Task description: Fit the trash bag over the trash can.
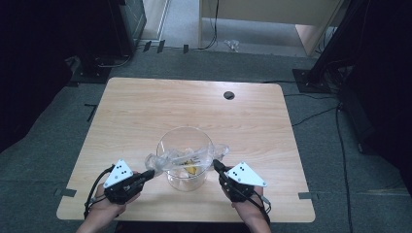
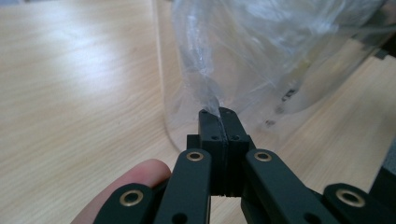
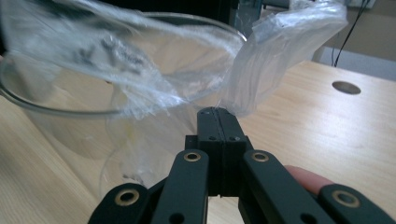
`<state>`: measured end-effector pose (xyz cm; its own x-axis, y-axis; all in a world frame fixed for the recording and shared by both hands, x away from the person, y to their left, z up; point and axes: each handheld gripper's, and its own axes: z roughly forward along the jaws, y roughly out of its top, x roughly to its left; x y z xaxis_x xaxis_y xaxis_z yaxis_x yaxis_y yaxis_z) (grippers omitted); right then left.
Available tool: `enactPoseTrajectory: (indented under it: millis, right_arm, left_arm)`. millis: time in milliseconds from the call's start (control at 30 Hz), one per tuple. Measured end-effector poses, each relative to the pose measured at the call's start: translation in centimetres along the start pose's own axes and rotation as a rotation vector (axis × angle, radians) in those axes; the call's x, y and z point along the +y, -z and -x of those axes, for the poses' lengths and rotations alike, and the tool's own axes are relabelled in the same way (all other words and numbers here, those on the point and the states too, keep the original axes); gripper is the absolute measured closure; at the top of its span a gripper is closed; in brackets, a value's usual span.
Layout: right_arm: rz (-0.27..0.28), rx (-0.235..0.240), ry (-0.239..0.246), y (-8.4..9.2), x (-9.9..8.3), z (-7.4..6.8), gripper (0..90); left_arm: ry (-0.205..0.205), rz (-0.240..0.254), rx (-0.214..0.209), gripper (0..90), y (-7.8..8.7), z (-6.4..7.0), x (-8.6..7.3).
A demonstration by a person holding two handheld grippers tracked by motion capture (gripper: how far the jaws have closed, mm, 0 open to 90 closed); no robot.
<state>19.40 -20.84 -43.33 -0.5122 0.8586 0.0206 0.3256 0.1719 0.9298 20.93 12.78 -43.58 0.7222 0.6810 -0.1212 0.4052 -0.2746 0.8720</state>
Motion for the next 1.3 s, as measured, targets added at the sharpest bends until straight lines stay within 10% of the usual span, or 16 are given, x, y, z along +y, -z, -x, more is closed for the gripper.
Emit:
enactPoseTrajectory:
  millis: [700, 1033, 1300]
  right_arm:
    - [-0.1, 0.019, 0.001, -1.9, -1.7, -0.3, 90.0]
    - [-0.113, -0.004, -0.02, -1.7, -1.7, 0.7, 90.0]
    - [-0.059, 0.052, -0.004, -0.9, -1.5, 1.0, 49.6]
  left_arm:
    - [-0.021, -0.051, 0.001, 90.0, -1.4, -0.4, -1.1]
    - [0.048, -0.076, 0.037, 90.0, -2.0, -2.2, -2.5]
    - [0.074, 0.081, 0.013, 38.8, -0.5, -2.4, -1.8]
